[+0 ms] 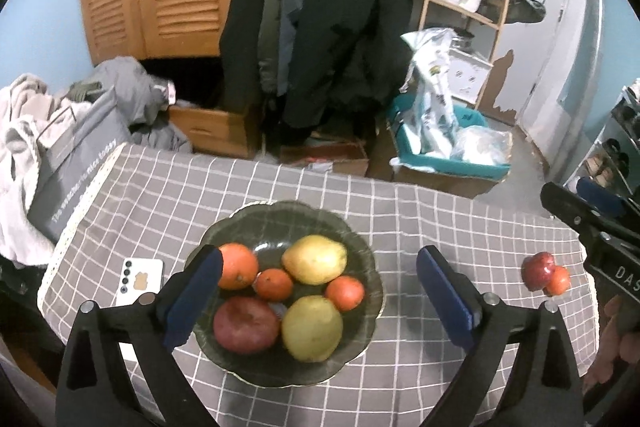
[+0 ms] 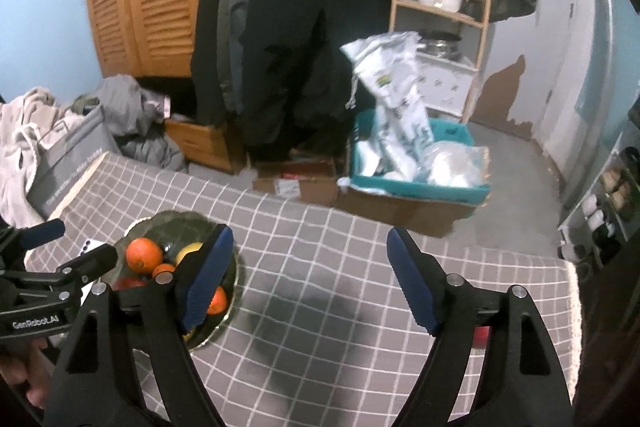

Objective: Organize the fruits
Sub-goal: 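Open both grippers and move them back toward the red apple and orange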

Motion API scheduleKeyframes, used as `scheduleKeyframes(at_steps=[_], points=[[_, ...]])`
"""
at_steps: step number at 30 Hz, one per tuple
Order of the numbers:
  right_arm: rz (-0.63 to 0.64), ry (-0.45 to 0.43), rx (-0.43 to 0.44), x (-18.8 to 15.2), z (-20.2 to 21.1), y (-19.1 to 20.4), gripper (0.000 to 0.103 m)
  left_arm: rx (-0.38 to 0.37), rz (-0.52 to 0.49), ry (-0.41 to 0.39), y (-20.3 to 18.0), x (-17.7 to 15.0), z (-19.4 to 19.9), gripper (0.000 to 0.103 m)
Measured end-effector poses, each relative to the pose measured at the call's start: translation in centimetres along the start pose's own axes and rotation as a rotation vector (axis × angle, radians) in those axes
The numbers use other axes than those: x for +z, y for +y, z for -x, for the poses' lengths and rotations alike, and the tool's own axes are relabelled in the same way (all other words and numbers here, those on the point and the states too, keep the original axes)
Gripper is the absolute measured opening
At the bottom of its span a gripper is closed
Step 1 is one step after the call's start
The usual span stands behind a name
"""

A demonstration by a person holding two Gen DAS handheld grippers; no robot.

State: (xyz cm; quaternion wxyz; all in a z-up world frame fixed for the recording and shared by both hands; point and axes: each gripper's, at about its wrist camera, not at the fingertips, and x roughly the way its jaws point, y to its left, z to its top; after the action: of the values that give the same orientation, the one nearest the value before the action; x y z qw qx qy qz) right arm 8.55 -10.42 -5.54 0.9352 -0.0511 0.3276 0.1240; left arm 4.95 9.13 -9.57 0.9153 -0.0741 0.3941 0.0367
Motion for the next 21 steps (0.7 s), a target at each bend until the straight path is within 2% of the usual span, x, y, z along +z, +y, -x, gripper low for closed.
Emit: scheduleKeyframes(at_steps=[13, 21], points=[[-0.061, -0.072, -0.094, -0.3, 4.9, -5.3, 0.081, -0.075, -0.054, -0.07, -4.2, 1.2, 2.4, 0.102], [-0.095, -0.09, -0.161, -1.2, 7.3, -8.7, 0.081, -0.123, -0.086, -0.075, -7.0, 1.4, 2.7, 0.102]])
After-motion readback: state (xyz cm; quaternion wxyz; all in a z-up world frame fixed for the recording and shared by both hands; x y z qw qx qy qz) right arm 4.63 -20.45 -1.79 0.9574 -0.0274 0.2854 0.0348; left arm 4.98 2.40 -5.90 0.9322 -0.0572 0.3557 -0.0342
